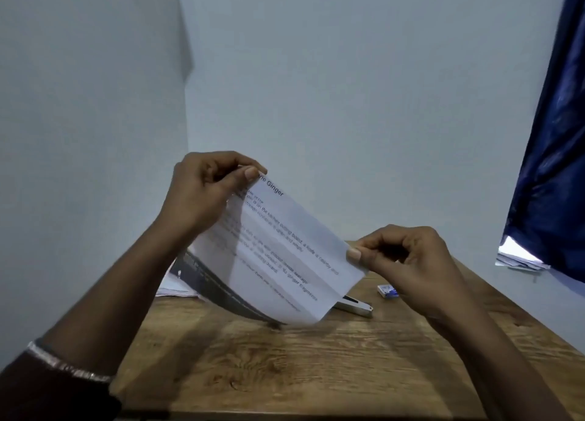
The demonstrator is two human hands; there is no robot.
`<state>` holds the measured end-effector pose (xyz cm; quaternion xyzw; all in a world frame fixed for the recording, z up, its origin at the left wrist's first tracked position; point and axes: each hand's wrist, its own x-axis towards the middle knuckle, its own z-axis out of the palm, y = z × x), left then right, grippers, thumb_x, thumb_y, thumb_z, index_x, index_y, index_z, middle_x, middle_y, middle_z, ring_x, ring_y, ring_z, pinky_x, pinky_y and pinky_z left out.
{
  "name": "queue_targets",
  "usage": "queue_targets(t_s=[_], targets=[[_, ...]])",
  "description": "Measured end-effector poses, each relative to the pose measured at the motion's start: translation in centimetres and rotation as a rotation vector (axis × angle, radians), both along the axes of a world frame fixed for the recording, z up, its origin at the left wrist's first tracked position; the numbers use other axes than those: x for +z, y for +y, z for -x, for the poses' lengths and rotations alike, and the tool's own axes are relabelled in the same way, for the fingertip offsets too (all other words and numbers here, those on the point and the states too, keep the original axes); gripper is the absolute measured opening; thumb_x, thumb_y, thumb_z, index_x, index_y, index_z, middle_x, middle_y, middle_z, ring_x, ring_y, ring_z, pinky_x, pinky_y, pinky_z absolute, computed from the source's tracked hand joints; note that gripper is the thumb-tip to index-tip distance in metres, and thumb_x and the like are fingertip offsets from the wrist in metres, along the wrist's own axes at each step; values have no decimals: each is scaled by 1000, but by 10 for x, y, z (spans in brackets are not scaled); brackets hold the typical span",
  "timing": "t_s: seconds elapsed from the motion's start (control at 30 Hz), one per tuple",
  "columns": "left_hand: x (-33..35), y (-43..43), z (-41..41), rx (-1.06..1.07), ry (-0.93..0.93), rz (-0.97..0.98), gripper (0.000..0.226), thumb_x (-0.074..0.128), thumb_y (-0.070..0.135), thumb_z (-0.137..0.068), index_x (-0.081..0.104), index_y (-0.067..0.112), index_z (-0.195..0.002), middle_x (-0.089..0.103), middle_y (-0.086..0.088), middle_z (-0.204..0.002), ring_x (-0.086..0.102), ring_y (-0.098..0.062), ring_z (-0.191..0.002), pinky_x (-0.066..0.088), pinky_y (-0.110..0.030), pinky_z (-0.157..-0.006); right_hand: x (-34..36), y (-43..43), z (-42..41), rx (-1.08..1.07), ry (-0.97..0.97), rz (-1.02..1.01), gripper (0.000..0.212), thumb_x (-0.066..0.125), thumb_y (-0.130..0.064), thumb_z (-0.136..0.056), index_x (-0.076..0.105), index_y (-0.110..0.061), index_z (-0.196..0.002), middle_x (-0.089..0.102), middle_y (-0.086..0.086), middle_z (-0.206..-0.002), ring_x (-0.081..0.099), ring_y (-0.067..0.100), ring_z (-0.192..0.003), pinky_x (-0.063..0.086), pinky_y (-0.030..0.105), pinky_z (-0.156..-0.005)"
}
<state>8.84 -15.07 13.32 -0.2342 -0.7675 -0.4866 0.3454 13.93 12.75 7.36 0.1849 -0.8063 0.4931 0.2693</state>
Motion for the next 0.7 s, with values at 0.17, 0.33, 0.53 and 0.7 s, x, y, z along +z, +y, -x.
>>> queue_targets(t_s=[0.17, 0.33, 0.53, 0.7], targets=[[42, 27, 29, 134, 72, 295, 25, 56, 27, -103, 75, 24, -120, 76, 4, -118, 66, -11, -116, 49, -32, -101, -2, -12, 13, 33, -133, 187, 10, 79, -12, -83, 78, -15, -73, 69, -2, -62, 56, 10, -57, 49, 20, -54], [27, 65, 19, 388, 217, 340, 38, 52, 38, -103, 57, 18, -135, 60, -3, -137, 58, -22, -123, 46, -42, -101, -17, -31, 32, 141, -474, 820, 10, 75, -3, -85, 74, -5, -76, 70, 5, -79, 58, 11, -52, 51, 17, -49], [-76, 75, -37, 24, -486, -4, 62, 49, 61, -96, 73, 11, -69, 73, -3, -57, 68, -14, -48, 56, -30, -50, -46, -51, 51, 191, -658, 1118, 3, 70, -2, -89, 68, -1, -90, 77, 9, -72, 72, 15, -55, 59, 23, -51], [-134, 83, -27, -280, -1102, -504, 54, 67, 55, -86, 76, 5, -104, 77, -12, -88, 70, -21, -67, 56, -30, -56, -70, -65, 58, 108, -792, 973, 6, 71, -11, -88, 71, -15, -84, 77, -2, -68, 69, 7, -52, 53, 21, -52]])
